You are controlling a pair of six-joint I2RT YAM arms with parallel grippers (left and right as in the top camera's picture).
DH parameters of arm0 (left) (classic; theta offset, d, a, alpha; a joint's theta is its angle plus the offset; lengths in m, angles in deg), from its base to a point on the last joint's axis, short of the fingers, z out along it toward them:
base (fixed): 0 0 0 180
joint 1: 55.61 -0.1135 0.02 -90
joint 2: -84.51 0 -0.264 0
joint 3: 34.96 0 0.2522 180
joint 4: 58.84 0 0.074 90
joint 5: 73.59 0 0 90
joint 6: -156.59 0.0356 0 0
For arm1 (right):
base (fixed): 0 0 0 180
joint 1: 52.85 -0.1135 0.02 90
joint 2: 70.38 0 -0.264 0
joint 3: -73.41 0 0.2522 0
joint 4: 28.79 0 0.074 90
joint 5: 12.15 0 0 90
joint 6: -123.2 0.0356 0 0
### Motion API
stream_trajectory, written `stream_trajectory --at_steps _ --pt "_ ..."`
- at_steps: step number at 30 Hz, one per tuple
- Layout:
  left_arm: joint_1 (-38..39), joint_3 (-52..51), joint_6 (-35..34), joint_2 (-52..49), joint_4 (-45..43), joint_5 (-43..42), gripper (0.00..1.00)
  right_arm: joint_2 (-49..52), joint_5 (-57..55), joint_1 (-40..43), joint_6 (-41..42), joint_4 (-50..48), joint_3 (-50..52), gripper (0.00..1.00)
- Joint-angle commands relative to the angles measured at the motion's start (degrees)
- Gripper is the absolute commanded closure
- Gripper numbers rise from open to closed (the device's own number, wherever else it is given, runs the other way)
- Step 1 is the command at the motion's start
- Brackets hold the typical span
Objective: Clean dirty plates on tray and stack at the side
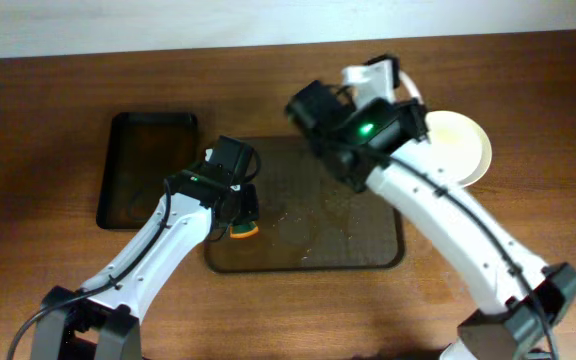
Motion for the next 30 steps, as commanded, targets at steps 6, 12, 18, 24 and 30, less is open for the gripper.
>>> stream_trajectory --at_steps 6,12,18,24,30 --pt "-0.33 -0.39 -0.48 0.55 -0.09 -0.63 1.0 4.55 53.57 46.4 -4.33 -10.49 0.11 0.96" --pt "-0.33 -0.39 -0.5 0.57 -0.83 -0.66 1.0 14.84 61.29 52.26 -5.14 -12.81 0.15 0.96" --pt "-0.33 -0.39 -0.44 0.55 -1.73 -0.63 1.0 21.9 63.63 51.78 -7.1 -12.44 0.13 0.17" --pt "-3.45 -0.37 3.15 0.57 -9.75 2.93 1.0 12.33 77.9 47.65 -10.27 -7.23 0.15 0.1" --pt "-21.68 -0.37 7.67 0.55 -16.02 2.89 1.0 -1.86 77.53 28.37 -12.61 -2.45 0.15 0.07"
